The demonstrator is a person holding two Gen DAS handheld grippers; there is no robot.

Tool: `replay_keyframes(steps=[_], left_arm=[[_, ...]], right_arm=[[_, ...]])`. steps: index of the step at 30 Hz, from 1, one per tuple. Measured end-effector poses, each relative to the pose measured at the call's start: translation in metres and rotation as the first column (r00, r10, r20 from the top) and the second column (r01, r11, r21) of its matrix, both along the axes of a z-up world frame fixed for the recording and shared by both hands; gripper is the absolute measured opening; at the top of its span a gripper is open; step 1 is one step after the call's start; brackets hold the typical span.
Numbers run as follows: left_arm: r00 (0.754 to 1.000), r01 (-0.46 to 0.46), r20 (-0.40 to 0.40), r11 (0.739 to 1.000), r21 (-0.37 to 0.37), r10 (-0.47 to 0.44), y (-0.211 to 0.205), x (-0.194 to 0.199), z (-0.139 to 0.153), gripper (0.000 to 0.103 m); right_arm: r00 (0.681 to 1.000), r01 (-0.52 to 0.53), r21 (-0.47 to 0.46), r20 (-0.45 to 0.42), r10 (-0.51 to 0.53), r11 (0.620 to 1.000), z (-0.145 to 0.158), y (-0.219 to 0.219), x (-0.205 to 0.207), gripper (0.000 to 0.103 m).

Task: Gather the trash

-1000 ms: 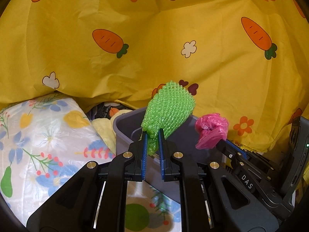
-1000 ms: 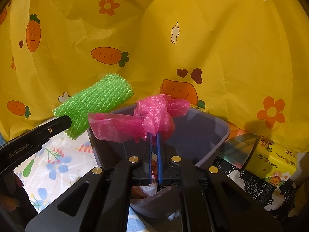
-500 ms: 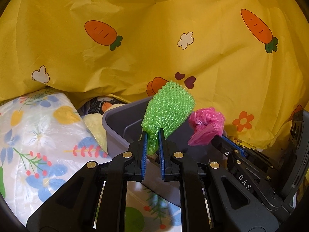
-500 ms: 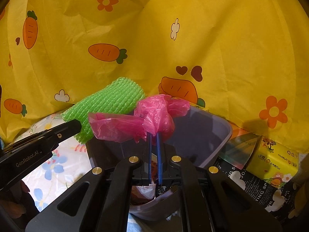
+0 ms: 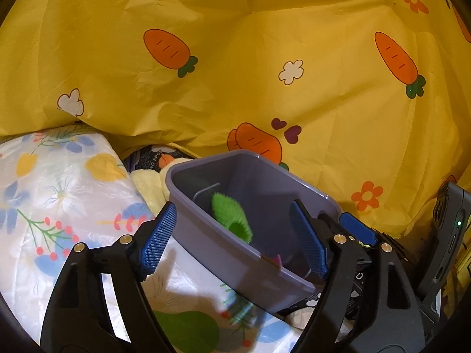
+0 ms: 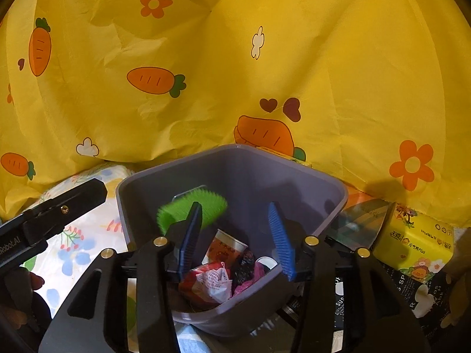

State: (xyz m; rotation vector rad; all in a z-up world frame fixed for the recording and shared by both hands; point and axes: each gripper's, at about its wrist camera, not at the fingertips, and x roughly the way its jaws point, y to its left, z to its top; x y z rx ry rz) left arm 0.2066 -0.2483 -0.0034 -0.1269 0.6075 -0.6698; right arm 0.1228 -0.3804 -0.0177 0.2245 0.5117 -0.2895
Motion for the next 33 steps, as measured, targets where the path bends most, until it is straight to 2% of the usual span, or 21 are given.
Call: replay_keyframes(steps=[2, 14, 22, 27, 33], left_arm=[[1.0, -0.013, 0.007, 1.0, 0.012, 0.013, 0.003, -0.002, 0.0, 0.082], [0.996, -0.088, 0.032, 0.995, 0.045, 0.087, 0.031, -0.021, 0.004, 0.086], [0.986, -0.156, 0.073, 0.986, 0.067, 0.151, 0.066, -0.049, 0.007, 0.091], [0.969, -0.229, 0.114, 0.97, 0.079, 0.219, 0.094, -0.073, 0.011, 0.097], [0.931, -0.344, 0.162, 0.934, 0.098, 0.326, 0.136, -0.106, 0.01, 0.097]], right_arm=[[1.0, -0.002, -0.005, -0.003, 0.002, 1.0, 0.001, 0.002, 0.0, 0.06], [1.0, -0.007, -0.011, 0.018, 0.007, 1.0, 0.011, 0.016, -0.015, 0.078], [0.999, -0.022, -0.064, 0.031, 0.024, 0.998, 0.019, 0.04, -0.033, 0.085], [0.998, -0.039, -0.082, 0.043, 0.042, 0.996, 0.022, 0.058, -0.048, 0.087], [0.994, -0.093, -0.078, 0.05, 0.097, 0.993, 0.025, 0.088, -0.065, 0.088]])
